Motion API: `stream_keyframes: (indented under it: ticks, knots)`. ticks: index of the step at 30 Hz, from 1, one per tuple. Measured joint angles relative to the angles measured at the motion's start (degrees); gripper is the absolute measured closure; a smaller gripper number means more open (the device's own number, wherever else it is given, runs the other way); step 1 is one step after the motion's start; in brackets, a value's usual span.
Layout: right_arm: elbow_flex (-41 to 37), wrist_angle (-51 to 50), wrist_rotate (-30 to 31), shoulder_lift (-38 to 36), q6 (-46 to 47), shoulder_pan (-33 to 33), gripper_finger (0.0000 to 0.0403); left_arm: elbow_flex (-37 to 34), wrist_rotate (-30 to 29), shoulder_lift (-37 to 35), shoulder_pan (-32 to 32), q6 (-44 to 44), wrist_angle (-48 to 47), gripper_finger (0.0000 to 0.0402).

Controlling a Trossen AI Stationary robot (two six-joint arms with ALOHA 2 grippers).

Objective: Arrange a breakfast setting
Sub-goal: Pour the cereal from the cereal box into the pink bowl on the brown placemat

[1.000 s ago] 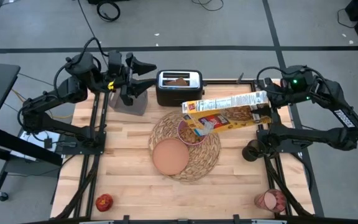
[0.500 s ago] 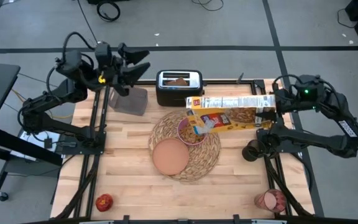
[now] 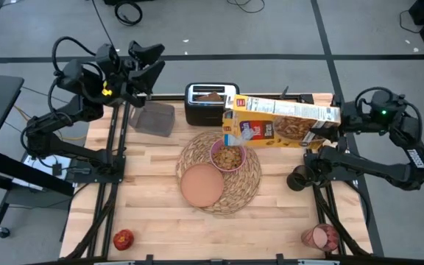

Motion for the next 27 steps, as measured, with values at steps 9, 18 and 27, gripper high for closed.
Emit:
stream_keyframes:
  ticks: [9, 18, 27]
  knots:
    - [1.78, 8.32, -1.48, -0.41, 3.04, 0.0, 0.0195, 0.0, 1.38, -0.04, -0.01, 2.56, -2.32, 0.0111]
    - [3.59, 31.97, -1.67, -0.52, 11.7, 0.0, 0.0195, -0.02, 5.09, 0.01, -0.03, 6.39, -9.61, 0.0111]
    - [2.06, 74.59, 1.48, 2.78, 22.19, 0.02, 0.0195, 0.02, 3.56, 6.24, -2.1, 5.06, -5.61, 0.011]
